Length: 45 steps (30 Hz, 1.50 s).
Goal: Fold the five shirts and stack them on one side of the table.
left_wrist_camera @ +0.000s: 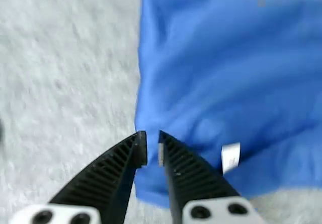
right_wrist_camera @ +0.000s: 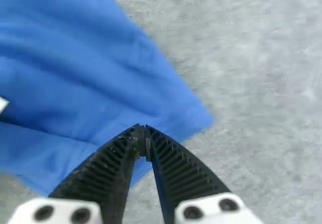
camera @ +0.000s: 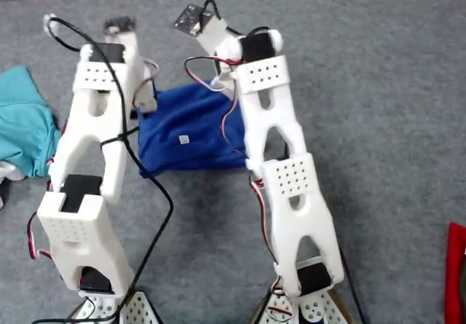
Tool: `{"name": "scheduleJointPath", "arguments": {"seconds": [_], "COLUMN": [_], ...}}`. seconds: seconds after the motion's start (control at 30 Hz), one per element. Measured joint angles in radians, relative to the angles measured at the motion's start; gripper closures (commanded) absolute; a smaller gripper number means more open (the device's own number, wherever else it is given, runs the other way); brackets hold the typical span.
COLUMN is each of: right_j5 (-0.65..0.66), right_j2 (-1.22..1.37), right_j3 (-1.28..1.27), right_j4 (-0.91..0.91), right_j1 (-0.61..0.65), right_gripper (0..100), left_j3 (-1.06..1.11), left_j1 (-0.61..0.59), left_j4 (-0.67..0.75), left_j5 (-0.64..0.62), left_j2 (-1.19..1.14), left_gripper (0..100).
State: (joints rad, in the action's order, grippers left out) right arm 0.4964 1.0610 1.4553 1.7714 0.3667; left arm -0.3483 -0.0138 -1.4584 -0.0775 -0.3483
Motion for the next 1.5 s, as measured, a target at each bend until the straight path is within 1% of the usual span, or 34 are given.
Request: {"name": "scheduleJointPath", "arguments": {"seconds": [0.13, 0.23, 0.3, 0.43, 0.6, 0.77, 0.97, 1.17, 1.33, 1.5], "right_j5": [-0.04, -0.046, -0.046, -0.046, -0.046, -0.046, -0.046, -0.043, -0.031, -0.031], "right_j2": [-0.08, -0.15, -0.184, -0.196, -0.198, -0.198, -0.207, -0.272, -0.284, -0.413], "right_j3": [-0.153, -0.249, -0.308, -0.422, -0.565, -0.681, -0.724, -0.743, -0.868, -0.988], "right_j4": [0.0, 0.0, 0.0, 0.0, -0.032, -0.084, -0.063, -0.012, -0.014, -0.087], "right_j1": [0.041, 0.04, 0.038, 0.041, 0.041, 0.041, 0.02, -0.035, -0.052, -0.052], "right_gripper": [99.4, 99.4, 99.4, 99.4, 99.4, 99.4, 99.4, 99.4, 99.4, 99.4], "left_j3": [-0.015, -0.025, -0.034, -0.1, -0.215, -0.334, -0.437, -0.539, -0.605, -0.654], "left_j1": [-0.018, -0.021, -0.021, -0.021, -0.021, -0.021, -0.021, -0.021, -0.021, -0.021], "left_j4": [0.146, 0.236, 0.27, 0.287, 0.278, 0.199, 0.15, 0.098, 0.071, 0.021], "left_j5": [0.0, 0.0, 0.0, 0.0, -0.002, -0.002, -0.002, -0.002, -0.002, -0.002], "left_j2": [-0.074, -0.17, -0.235, -0.35, -0.44, -0.503, -0.574, -0.629, -0.666, -0.681], "left_gripper": [92, 92, 92, 92, 92, 92, 92, 92, 92, 92]}}
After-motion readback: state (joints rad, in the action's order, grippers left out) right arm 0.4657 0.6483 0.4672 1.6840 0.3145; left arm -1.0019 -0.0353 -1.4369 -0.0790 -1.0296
